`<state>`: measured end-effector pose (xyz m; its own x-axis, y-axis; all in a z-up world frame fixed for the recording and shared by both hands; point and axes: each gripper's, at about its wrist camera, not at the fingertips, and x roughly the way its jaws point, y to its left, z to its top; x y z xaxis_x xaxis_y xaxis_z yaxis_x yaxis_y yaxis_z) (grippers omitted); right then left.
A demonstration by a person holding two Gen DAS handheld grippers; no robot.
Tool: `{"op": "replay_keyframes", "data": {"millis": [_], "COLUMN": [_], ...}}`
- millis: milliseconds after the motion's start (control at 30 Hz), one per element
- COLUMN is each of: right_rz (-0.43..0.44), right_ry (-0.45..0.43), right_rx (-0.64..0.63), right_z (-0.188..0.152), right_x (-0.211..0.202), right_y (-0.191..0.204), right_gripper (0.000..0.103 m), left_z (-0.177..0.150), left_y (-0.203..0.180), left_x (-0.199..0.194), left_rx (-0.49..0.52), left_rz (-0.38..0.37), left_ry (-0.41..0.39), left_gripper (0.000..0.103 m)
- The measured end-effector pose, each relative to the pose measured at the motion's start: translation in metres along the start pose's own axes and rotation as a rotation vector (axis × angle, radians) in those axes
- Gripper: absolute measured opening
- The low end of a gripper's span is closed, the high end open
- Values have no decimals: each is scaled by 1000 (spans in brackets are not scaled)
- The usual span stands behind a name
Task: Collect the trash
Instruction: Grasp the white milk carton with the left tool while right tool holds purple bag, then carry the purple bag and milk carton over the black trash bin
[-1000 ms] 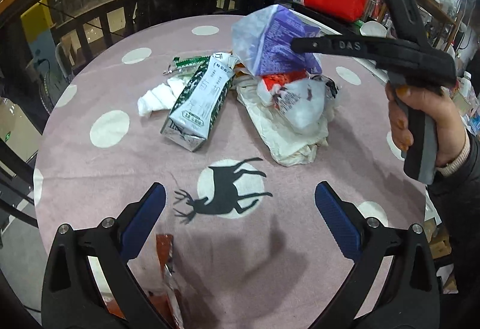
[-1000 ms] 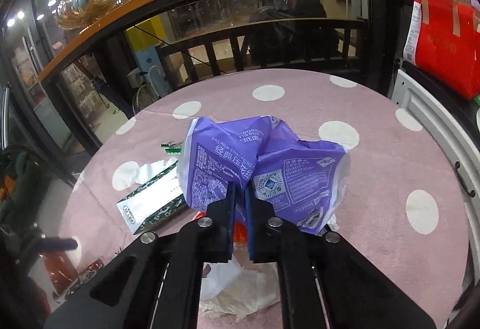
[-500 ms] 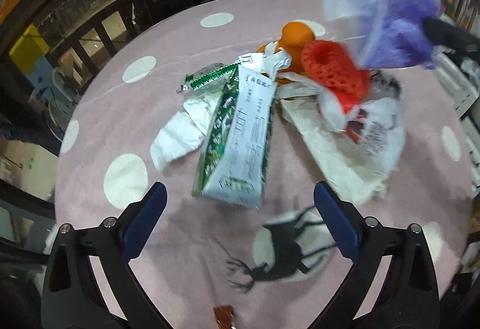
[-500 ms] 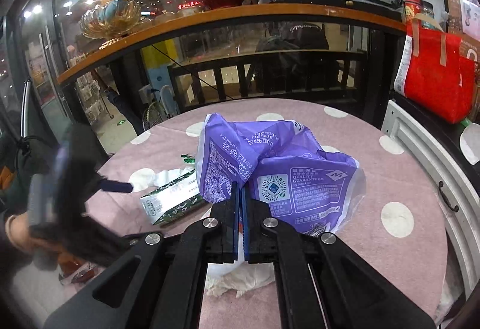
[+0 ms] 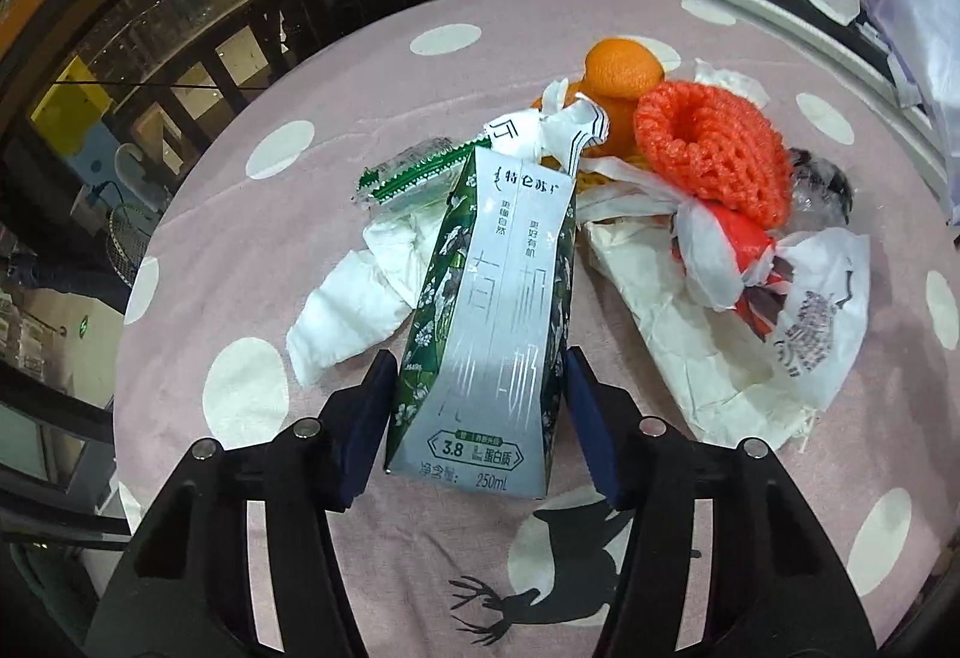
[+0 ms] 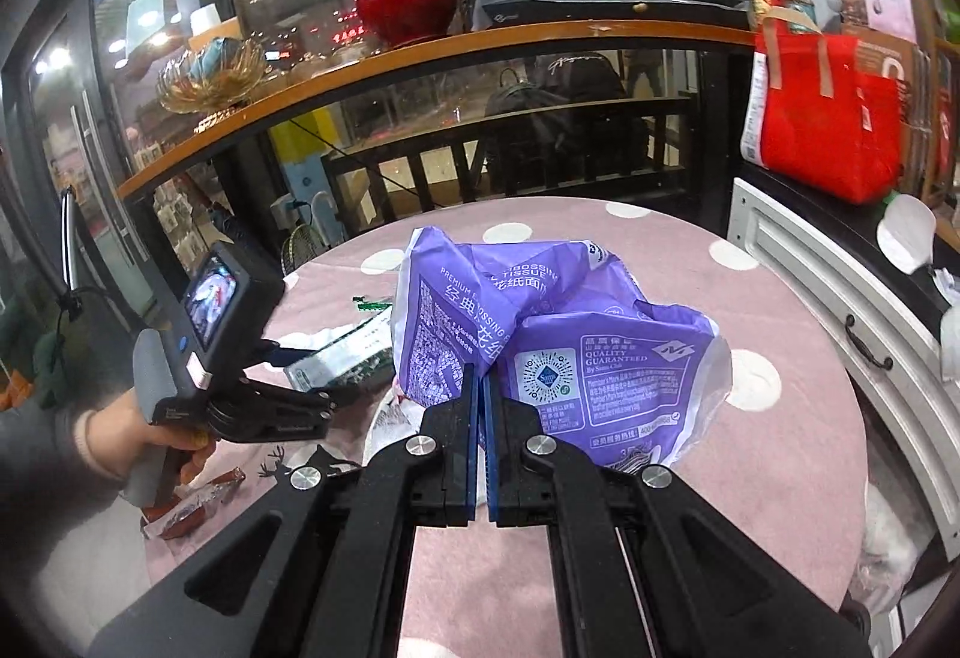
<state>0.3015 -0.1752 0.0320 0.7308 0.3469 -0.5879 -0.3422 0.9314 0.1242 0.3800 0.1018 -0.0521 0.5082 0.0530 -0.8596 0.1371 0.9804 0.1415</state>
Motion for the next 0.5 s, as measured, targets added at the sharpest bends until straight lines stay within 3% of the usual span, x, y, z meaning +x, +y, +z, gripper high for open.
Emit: {"op": "replay_keyframes", "data": {"millis": [200, 433, 500], "right_rz": [-18, -35, -44], "right_ry": [-23, -41, -47], "right_rx": [13, 36, 39], "right_z": [-16, -36, -44], "right_x": [-19, -45, -55], "right_y": [-6, -15, -18], "right_gripper": [3, 3, 3], "left_z": [-13, -34, -41], "left_y": [-5, -12, -13], "left_x": [-35, -75, -91], "left_rx": [-21, -76, -107], "left_rz": [-16, -75, -122], "left_ry": [-88, -176, -206], "left_gripper": [51, 50, 50]}}
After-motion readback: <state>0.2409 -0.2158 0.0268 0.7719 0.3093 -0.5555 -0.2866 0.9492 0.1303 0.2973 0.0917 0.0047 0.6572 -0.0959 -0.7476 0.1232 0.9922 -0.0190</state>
